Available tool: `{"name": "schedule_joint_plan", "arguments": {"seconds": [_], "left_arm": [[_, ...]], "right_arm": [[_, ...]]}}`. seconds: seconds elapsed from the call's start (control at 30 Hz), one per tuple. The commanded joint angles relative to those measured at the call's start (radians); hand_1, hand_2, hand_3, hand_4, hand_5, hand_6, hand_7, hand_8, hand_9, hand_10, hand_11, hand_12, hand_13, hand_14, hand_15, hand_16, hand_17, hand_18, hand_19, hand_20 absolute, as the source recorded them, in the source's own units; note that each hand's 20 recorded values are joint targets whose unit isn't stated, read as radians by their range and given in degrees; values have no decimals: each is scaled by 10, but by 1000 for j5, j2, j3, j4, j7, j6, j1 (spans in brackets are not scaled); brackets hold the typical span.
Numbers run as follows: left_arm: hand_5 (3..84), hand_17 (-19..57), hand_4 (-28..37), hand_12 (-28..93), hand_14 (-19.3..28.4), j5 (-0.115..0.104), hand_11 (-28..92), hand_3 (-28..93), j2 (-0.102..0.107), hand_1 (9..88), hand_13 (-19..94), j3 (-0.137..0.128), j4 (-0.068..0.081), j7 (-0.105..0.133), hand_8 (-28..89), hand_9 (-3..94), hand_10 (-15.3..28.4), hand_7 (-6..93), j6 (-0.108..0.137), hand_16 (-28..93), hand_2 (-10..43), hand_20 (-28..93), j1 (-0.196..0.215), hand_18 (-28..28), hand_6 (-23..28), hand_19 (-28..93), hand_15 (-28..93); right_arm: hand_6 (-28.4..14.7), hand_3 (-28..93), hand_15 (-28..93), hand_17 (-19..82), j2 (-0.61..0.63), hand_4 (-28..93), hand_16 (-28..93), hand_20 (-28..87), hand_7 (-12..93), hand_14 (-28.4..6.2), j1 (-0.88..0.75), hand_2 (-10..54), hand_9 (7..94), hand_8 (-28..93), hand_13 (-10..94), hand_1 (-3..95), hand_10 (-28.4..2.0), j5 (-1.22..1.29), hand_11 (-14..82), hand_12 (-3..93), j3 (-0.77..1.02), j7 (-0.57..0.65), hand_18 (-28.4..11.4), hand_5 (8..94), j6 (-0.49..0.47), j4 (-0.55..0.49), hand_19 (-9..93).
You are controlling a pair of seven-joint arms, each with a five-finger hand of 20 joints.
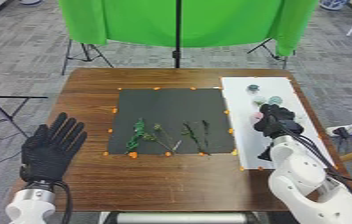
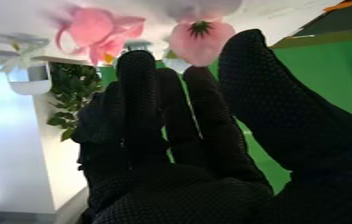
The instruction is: Arrange flowers
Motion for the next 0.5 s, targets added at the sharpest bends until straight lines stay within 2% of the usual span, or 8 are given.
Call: {"name": "schedule_joint_plan", "arguments": {"seconds": [0.03,0.1,0.17,0.23,0.27,0.3,0.33,0.5], "left_arm": [[436,-33,-265,113,136,-9,156,781,-9,263,270,4,2,-3,-73,356,139,77,10,-36,166,135,22,115,85,215,263],[436,-33,-266,112,136,-7,156,782,-11,263,271,5,2,-5,-73,356,140,77,8,-36,166,135,21,115,86,215,263],[436,-33,-266,112,136,-3,156,783,-9,264,271,8,5,-7,-73,357,140,77,5,-36,166,135,12,115,86,216,263],[436,-33,-265,112,136,-6,156,783,-10,264,271,7,3,-3,-74,357,140,77,5,-36,166,135,14,115,86,216,263],[436,-33,-265,112,136,-6,157,783,-11,264,271,6,3,-3,-74,357,140,77,4,-36,167,135,15,115,86,216,263],[436,-33,-265,112,136,-6,157,783,-11,264,270,5,2,-4,-73,357,140,77,5,-36,167,135,16,115,86,216,263],[436,-33,-265,112,136,-4,157,783,-15,265,270,3,2,-7,-73,357,140,78,4,-36,166,135,19,115,86,216,262],[436,-33,-265,112,136,-22,157,783,-16,265,270,0,0,-2,-73,357,140,78,10,-36,166,135,26,115,85,217,262]], "right_arm": [[-70,849,708,258,16,-282,162,500,167,-184,139,-95,411,-126,370,498,-157,14,151,148,-134,-2,-242,460,84,131,869],[-62,838,680,280,27,-282,180,489,185,-167,196,-95,437,-135,407,522,-153,31,159,145,-198,31,-239,492,112,185,876],[-46,772,623,304,37,-283,275,467,211,-147,220,-95,507,-146,464,568,-133,40,185,146,-230,46,-233,552,140,215,887],[-32,725,579,318,48,-283,327,457,230,-136,230,-95,580,-119,510,596,-129,26,209,157,-248,41,-228,606,160,229,889],[-31,697,560,324,52,-283,350,455,266,-128,226,-95,633,-67,535,613,-128,21,186,202,-248,41,-225,640,176,225,889],[-24,664,545,332,52,-283,380,454,308,-119,222,-95,727,-13,574,632,-121,9,121,302,-247,49,-221,693,193,222,887],[-20,647,542,336,50,-283,398,455,340,-115,213,-95,782,25,602,642,-118,8,102,360,-235,48,-220,727,190,208,886],[-19,657,586,344,56,-283,419,462,352,-118,212,-95,826,58,629,648,-109,15,121,438,-217,30,-223,760,178,112,888]]}}
